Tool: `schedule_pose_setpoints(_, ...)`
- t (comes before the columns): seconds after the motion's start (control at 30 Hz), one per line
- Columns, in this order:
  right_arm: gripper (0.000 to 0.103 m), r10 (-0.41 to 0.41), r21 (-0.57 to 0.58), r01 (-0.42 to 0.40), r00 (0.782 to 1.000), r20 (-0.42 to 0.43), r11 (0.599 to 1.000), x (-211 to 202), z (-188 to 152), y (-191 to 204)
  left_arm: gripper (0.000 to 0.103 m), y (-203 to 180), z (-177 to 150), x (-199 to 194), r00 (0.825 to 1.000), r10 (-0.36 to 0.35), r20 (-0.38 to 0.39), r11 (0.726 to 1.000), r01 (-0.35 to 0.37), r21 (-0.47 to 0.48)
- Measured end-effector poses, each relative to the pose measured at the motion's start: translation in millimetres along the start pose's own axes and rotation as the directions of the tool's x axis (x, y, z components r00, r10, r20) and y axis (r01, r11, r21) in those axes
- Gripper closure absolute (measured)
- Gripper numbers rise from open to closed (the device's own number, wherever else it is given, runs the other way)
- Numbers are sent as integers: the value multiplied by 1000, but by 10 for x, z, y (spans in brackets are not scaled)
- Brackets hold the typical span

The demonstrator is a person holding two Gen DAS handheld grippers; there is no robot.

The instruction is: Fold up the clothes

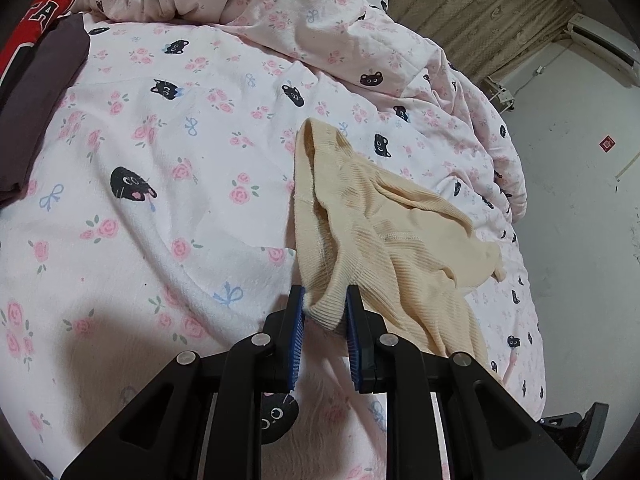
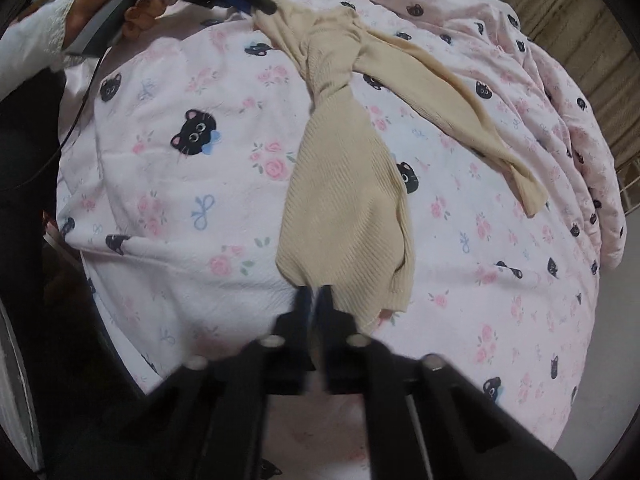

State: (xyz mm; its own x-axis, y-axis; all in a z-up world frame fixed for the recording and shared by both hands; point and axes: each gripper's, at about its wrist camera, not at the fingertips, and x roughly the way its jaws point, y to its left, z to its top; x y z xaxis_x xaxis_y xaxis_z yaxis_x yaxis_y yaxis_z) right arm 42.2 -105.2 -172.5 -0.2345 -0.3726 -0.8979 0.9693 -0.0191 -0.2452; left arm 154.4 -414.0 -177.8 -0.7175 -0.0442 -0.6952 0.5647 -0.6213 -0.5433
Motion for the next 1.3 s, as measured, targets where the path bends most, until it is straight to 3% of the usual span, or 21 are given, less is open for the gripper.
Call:
schedule_pose_setpoints(0.2,100,94,170,-124,980,173,978,-348,42,-429,86,-2,5,6,1000,6,1,1000,-6,1)
schedule_pose_setpoints(0.4,100,37,399,-141,965,258,906,-353,-25,-1056,86,10,10,37,1000,11,-3,1000,-11,-3)
schedule_pose_setpoints(0.5,100,-7,493,-104,976,218,863,-166,-45,-1341,86,18,8,50,1000,13,-6,1000,-13,-3)
schedule_pose_setpoints(0.6,100,-40,524,-49,987,157,850,13,-59,-1461,86,26,5,59,1000,17,-6,1000,-17,-1)
schedule_pose_setpoints(0.77,100,-87,543,29,993,82,839,211,-70,-1568,86,47,6,60,1000,22,-7,1000,-22,0)
schedule_pose_setpoints(0.93,97,-103,522,56,993,62,851,278,-91,-1550,86,67,6,60,1000,28,-8,1000,-28,-1)
schedule_pose_setpoints(1.17,96,-98,519,43,992,79,854,259,-104,-1555,86,75,13,36,1000,29,-6,1000,-29,-4)
schedule_pose_setpoints(1.3,99,-72,594,-6,992,108,804,236,-185,-1724,86,64,26,-29,999,29,14,1000,-29,-6)
